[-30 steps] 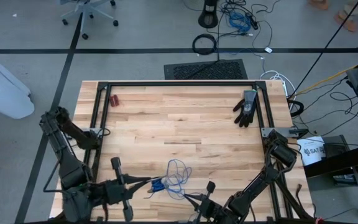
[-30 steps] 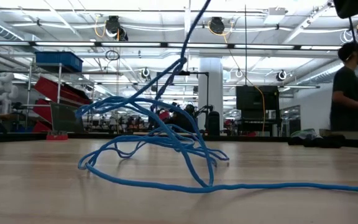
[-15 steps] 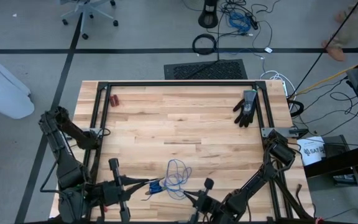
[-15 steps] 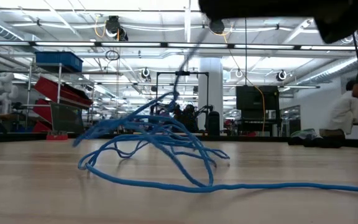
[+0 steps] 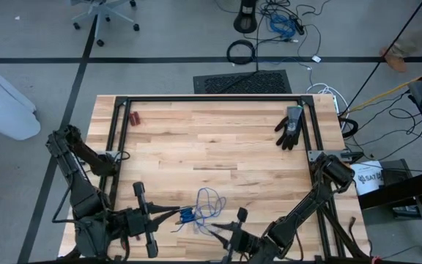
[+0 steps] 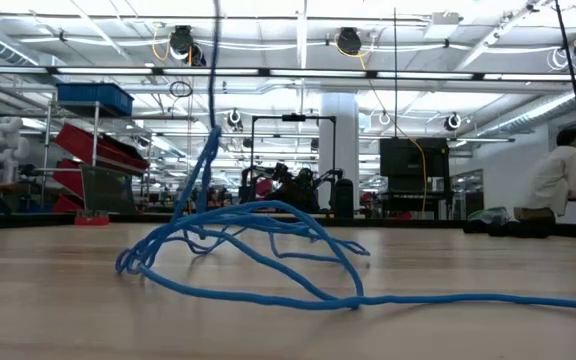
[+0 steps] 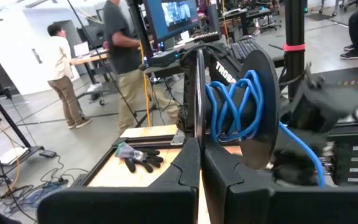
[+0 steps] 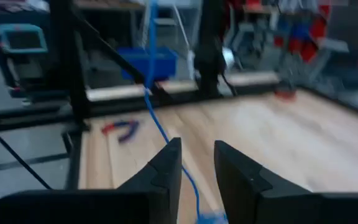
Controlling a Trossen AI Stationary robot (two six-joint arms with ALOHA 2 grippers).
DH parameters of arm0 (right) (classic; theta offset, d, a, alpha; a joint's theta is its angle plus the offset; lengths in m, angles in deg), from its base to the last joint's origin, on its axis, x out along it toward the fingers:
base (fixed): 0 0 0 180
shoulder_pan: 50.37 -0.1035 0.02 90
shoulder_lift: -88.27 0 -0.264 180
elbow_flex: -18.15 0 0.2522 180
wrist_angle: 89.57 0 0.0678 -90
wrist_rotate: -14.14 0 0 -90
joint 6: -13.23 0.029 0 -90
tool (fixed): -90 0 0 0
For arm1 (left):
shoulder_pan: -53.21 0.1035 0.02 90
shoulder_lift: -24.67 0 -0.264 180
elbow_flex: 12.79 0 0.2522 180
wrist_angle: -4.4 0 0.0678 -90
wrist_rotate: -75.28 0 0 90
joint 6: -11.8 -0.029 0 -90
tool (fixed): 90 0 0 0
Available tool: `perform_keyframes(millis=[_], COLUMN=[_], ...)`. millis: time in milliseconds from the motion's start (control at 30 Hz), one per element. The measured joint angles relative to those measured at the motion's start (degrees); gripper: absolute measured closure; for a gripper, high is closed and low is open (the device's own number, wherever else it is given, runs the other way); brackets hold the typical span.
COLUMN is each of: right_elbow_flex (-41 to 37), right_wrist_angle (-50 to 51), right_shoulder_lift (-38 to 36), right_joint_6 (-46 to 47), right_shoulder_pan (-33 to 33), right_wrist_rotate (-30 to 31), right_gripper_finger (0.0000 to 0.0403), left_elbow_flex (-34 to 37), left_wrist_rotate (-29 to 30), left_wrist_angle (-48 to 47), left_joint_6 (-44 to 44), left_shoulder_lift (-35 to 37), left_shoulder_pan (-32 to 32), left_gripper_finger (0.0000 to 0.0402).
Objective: Coil cords
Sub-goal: Coil the blue wire onto a spool
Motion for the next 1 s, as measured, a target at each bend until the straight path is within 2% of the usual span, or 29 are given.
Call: perform_keyframes(millis=[200,267,367,700,1000], right_elbow_flex=[-0.01,0.03,0.03,-0.01,-0.01], right_wrist_angle=[-24.1,-29.93,-32.1,-29.53,-28.68], right_shoulder_lift=[0.03,-0.07,-0.01,0.08,0.08], right_joint_6=[-25.79,-30.38,-30.74,-21.71,-21.51], right_shoulder_pan=[0.64,1.18,2.44,6.8,7.37], right_wrist_rotate=[-3.18,-7.34,-13.59,-25.97,-26.18], right_gripper_finger=[0.0316,0.0316,0.0316,0.0316,0.0316], left_elbow_flex=[0.0,0.0,0.0,0.0,0.02], left_wrist_rotate=[-3.93,-4.41,-4.43,-5.93,-5.93], left_wrist_angle=[-1.16,-1.23,-1.27,-1.29,-1.3], left_joint_6=[1.15,1.31,1.39,0.94,0.88], left_shoulder_lift=[-0.04,-0.04,-0.04,-0.09,-0.11], left_shoulder_pan=[1.07,1.3,1.67,2.4,2.5], left_gripper_finger=[0.0395,0.0395,0.0395,0.0395,0.0395])
